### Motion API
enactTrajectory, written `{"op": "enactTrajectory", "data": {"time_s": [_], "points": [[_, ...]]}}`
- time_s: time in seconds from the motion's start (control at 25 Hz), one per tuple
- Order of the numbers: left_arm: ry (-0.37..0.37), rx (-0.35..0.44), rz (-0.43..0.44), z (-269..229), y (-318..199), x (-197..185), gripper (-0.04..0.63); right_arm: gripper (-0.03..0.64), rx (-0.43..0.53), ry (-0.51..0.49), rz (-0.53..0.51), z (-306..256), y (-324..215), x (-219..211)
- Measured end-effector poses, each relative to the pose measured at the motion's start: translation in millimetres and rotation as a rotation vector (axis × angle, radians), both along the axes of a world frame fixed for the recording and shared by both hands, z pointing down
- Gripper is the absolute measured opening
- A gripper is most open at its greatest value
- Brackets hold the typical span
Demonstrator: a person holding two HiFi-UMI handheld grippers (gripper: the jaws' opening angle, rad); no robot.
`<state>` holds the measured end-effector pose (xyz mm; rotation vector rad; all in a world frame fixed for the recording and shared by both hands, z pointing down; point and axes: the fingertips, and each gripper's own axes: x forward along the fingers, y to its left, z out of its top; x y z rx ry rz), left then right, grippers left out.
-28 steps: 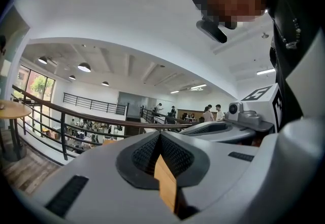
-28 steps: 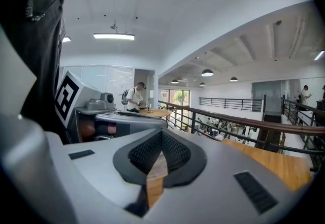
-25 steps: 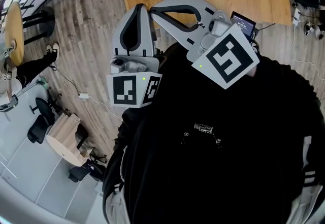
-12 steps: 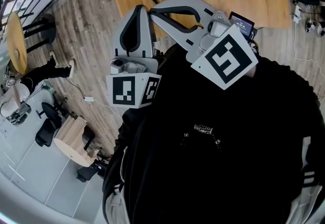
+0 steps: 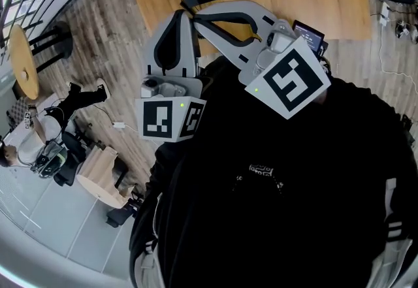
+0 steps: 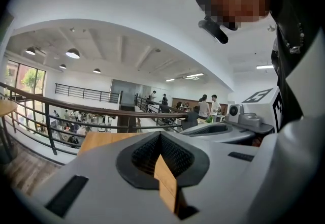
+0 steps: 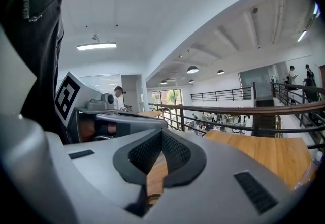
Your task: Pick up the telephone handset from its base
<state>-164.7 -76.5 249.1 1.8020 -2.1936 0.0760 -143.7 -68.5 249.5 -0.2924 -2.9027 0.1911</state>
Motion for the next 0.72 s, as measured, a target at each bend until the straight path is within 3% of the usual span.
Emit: {"op": "enactTrajectory", "data": {"time_s": [0.4,0.72], "points": [[0.018,-0.051,0.014,9.7,0.8,-7.4,-0.006,0.017,-0.052,0.016,0.008,9.5,1.4,-6.6],[0.036,0.001,0.108,8.4,2.8,-0.8,-0.006,0.017,-0.003,0.018,0.091,8.4,5.8,-1.5]]}}
